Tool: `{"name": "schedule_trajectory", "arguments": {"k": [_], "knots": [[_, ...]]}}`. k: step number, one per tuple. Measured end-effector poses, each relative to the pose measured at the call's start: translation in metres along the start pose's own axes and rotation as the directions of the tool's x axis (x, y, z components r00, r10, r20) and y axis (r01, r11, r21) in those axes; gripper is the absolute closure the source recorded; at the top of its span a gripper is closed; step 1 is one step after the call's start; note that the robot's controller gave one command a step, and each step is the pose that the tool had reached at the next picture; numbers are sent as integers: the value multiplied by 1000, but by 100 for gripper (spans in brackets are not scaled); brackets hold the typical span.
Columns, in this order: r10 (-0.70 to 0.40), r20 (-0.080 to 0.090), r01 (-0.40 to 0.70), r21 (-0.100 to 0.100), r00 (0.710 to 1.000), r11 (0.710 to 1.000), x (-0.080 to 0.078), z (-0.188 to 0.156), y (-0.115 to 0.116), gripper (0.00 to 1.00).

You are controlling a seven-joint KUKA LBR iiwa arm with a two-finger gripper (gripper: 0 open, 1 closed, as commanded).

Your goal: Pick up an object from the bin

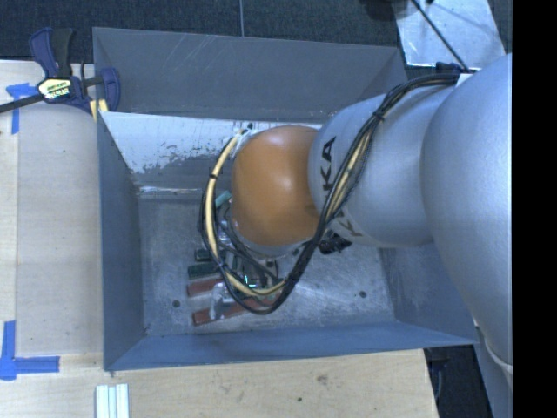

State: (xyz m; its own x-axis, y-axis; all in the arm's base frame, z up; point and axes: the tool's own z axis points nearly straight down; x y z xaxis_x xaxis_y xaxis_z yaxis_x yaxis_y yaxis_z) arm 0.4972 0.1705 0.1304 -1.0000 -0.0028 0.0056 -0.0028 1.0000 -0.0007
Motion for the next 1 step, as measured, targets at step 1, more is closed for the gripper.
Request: {"name": "schedule_trajectory", "arguments": {"k": [1], "knots": [[3, 7, -3, -2, 1000, 1000, -2, -3, -1, 0]]}}
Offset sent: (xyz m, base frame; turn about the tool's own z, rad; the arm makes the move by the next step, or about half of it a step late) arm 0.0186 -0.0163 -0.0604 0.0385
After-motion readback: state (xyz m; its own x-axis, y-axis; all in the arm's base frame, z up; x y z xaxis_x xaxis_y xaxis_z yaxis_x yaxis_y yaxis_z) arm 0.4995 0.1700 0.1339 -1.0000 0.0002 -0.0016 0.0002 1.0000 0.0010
